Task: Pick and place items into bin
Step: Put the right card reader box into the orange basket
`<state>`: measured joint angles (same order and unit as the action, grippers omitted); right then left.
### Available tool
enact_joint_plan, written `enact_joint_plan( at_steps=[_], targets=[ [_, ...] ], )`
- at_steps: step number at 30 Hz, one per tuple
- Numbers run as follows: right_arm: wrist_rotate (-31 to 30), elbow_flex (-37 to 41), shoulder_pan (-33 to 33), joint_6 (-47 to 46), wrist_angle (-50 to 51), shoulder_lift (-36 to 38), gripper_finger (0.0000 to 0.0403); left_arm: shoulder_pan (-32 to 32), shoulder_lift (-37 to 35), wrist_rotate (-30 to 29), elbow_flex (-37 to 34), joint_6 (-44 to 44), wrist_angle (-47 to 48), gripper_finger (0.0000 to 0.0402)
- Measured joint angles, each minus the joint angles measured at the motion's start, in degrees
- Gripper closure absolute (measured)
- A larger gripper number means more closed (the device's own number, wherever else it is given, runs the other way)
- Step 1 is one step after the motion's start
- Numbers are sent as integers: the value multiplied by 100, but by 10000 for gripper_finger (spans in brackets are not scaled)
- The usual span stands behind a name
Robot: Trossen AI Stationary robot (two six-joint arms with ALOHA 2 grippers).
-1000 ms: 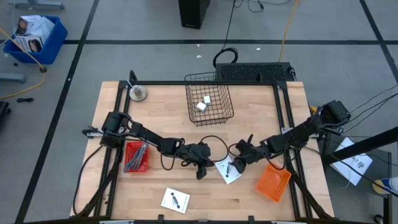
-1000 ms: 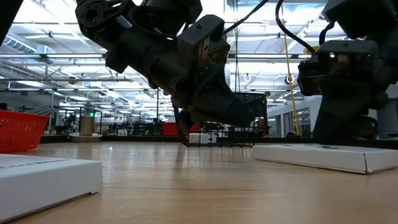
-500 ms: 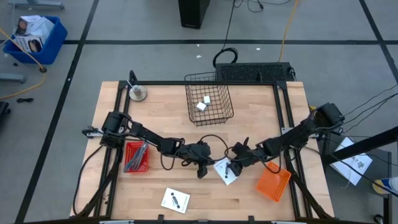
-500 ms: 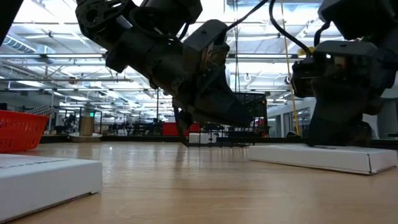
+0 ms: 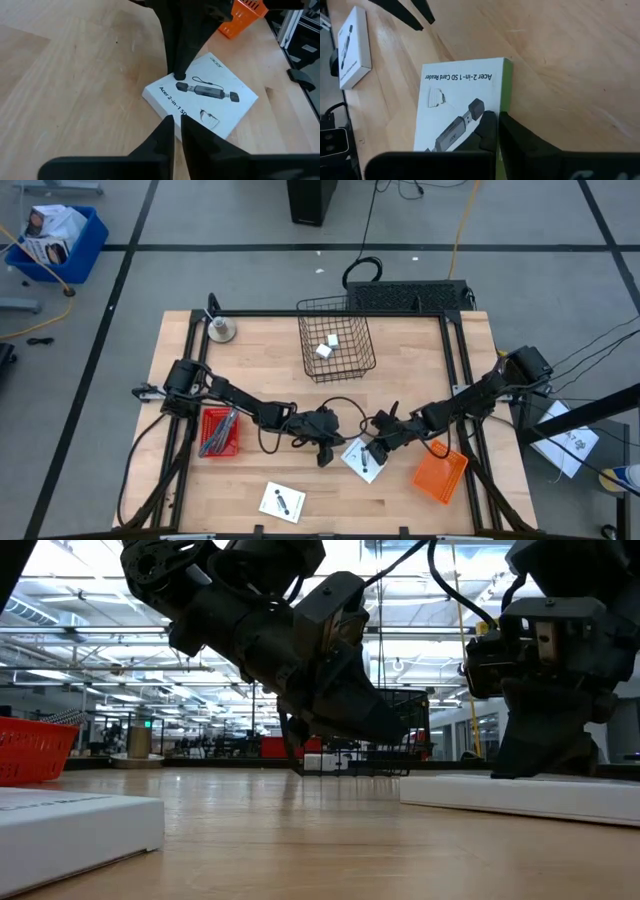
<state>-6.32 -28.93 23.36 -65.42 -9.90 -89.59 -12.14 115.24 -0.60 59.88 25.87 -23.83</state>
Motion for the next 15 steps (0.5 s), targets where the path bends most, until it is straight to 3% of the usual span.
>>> enact_joint_plan(
  at_steps=[7,15],
  targets=[
    [-88,0,0,218,-342,132,402,0,0,0,0,-18,0,360],
    [-252,36,0,565,-141,790,401,0,0,0,0,-18,-27,360]
  ],
)
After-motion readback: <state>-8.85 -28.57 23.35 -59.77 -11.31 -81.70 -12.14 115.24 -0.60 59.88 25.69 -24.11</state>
